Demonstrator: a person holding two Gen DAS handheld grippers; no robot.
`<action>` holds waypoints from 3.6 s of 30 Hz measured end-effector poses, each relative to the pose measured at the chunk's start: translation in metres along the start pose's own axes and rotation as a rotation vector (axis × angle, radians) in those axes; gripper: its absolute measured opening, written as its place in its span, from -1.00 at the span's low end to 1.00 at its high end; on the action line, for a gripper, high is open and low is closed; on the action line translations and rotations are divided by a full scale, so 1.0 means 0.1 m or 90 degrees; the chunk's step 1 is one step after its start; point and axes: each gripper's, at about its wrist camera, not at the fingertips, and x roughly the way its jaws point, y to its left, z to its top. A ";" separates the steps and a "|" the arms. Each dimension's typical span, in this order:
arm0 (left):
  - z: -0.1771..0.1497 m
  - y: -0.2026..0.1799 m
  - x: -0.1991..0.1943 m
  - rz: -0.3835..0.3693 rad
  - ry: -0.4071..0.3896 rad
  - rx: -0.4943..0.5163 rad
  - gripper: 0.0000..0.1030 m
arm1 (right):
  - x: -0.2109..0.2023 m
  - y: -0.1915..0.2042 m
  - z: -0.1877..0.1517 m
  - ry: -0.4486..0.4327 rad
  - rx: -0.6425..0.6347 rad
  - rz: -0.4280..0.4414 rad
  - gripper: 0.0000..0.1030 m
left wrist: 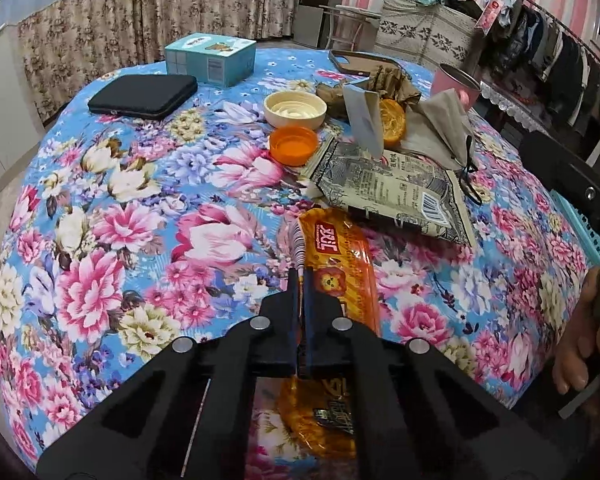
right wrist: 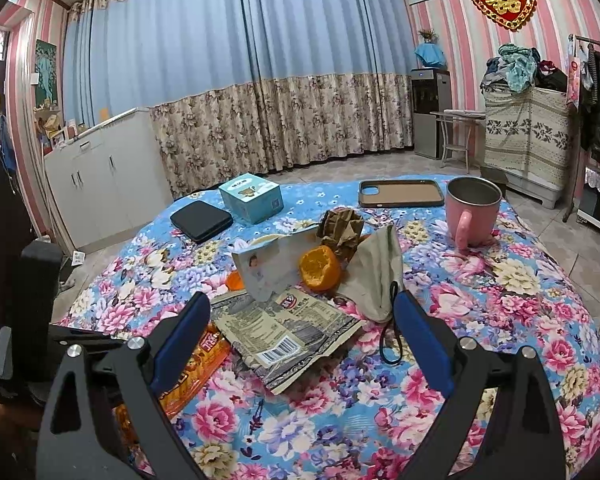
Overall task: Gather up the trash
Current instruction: 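Grasp the printed paper wrapper with the right tool, then carry packet and wrapper to the wastebasket and open both tools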
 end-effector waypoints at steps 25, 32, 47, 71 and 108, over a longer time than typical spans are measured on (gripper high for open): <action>0.04 0.26 -0.44 0.137 -0.192 -0.026 -1.00 | 0.86 0.38 -0.33 0.231 -0.148 -0.002 0.37; 0.03 0.27 -0.41 0.095 -0.188 -0.042 -1.00 | 0.68 0.45 -0.25 0.183 -0.138 0.026 -0.81; -0.37 0.58 -0.47 0.089 -0.177 -0.094 -1.00 | -0.16 0.30 0.02 0.042 -0.026 0.113 -0.88; 0.44 -0.36 -1.27 0.089 -0.241 0.013 -1.00 | -0.82 -0.54 0.46 -0.035 0.004 0.072 -0.88; 1.29 -2.76 -0.88 -0.075 -0.235 0.117 -1.00 | -1.66 -2.32 0.55 -0.081 0.074 -0.079 -0.88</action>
